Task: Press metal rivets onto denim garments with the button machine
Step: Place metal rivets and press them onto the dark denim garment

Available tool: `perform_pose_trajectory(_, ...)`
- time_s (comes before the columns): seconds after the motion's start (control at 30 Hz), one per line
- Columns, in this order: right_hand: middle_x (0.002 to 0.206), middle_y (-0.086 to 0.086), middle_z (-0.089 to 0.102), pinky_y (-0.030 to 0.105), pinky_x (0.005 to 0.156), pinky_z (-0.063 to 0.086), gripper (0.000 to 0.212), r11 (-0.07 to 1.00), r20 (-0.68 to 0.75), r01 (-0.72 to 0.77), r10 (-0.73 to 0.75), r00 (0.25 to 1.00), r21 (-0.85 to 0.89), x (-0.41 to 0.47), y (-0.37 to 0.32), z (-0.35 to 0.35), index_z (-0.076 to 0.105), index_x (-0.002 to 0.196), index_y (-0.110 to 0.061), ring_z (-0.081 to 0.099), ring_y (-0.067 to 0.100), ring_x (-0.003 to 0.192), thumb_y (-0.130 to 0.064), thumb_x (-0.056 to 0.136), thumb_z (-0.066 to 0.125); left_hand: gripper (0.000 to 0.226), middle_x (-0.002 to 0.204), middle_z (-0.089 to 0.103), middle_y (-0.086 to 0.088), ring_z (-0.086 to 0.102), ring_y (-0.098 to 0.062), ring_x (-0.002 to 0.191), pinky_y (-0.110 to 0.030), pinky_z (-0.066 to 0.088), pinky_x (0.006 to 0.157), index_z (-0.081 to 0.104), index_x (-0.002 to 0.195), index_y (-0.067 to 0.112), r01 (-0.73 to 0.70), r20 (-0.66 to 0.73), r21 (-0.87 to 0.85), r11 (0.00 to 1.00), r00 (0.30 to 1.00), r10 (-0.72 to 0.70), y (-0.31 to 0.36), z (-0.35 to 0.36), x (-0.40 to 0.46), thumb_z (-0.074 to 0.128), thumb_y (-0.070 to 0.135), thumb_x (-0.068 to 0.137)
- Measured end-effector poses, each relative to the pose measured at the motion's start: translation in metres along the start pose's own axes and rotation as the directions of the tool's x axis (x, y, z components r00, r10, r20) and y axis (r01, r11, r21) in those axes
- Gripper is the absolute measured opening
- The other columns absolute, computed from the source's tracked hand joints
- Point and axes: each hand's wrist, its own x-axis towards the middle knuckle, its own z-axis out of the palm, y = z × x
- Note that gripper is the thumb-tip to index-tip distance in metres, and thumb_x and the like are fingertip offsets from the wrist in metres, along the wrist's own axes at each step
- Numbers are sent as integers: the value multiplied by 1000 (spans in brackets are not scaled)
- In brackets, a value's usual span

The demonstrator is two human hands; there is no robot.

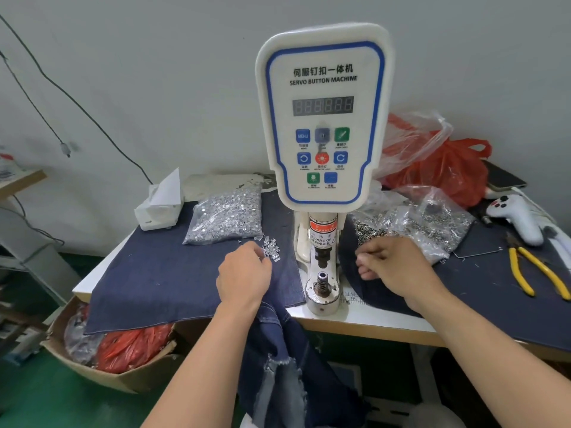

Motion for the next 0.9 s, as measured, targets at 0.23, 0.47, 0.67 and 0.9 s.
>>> perform_pose_trajectory(0.23,73,10,77,18,58,58,5,982,82,-89,76,994,169,-15,-8,12,72,90,-4,74,15,62,-2,94,70,7,104,73,0,66,-31,102,-36,44,75,73,100,35,-9,-20,-1,1000,1000,9,0,21,10,67,38,97)
perform_pose_trajectory(0.47,73,13,76,22,60,60,7,930,175,-205,157,972,306,-22,-10,20,75,88,1,72,16,63,-2,93,72,13,105,75,1,66,-32,100,-34,43,73,75,102,36,-42,-59,-5,999,997,42,-2,28,10,63,33,97)
perform_pose_trajectory(0.67,85,19,78,24,64,60,5,895,247,-267,185,951,357,-25,-13,22,73,96,4,75,21,71,5,93,69,11,98,71,9,64,-26,96,-34,43,74,70,101,36,-64,-65,-98,993,996,58,-8,30,9,59,36,100)
perform_pose_trajectory(0.9,82,18,76,23,60,60,9,869,286,-309,206,936,386,-25,-18,21,75,93,7,72,18,66,-2,92,72,7,87,65,21,58,-6,82,-30,41,70,65,94,37,-126,-91,-258,958,990,105,-17,32,0,64,33,99)
